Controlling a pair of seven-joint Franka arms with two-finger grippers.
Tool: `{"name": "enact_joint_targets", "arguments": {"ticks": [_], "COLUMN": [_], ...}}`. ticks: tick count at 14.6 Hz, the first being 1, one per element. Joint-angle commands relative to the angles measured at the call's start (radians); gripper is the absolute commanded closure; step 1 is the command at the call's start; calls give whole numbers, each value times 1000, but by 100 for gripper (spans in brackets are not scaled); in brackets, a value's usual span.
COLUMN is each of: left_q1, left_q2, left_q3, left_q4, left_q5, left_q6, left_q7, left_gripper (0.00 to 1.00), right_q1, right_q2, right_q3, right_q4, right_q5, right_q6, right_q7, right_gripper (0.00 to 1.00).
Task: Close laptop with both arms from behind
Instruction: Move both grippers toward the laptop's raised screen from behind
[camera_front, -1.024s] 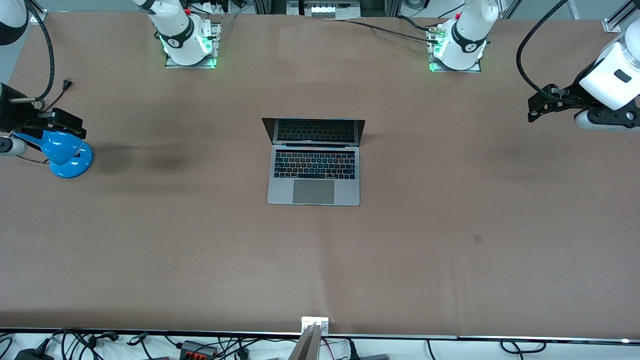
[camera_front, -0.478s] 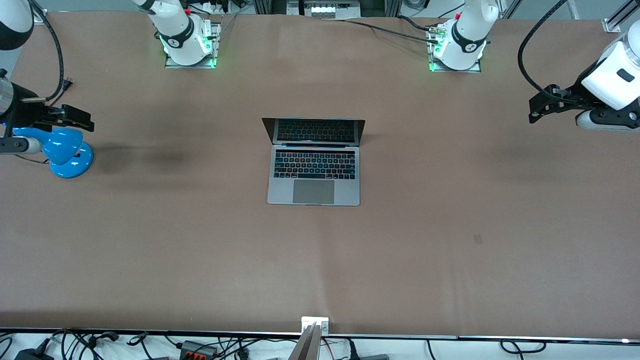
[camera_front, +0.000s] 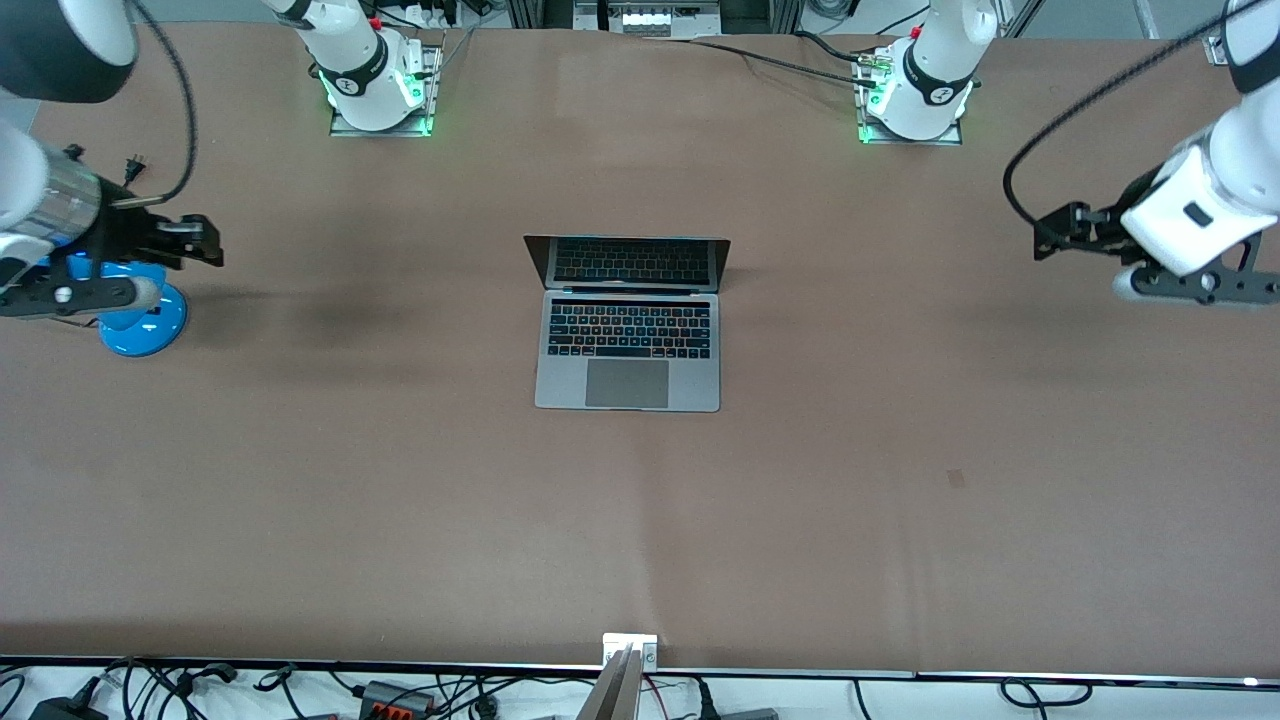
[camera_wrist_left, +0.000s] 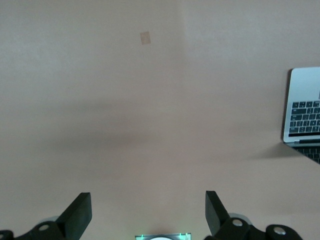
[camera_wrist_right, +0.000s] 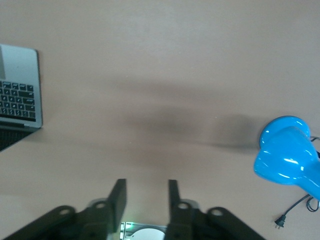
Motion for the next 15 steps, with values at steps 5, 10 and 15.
{"name": "enact_joint_targets", "arguments": {"ticks": [5,10,15], "left_q1": [-2,-4,-5], "left_q2": [96,93,90], "left_q3": [-11,-80,-179], "left_q4": [107,50,-59], "left_q5": [-8,-53,-160], "left_q6": [-52,-104,-65], "left_q7": [25,20,-35], "left_gripper": [95,99,99], "right_q1": [119,117,192], "right_q2": [15,-167,-321], "right_q3": [-1,-6,-3], "right_q4": [-65,-431,-745], "right_q5": [53,212,280], "right_q6": [-31,186,428], "right_q7": [101,149,150], "right_gripper": [100,100,100]}}
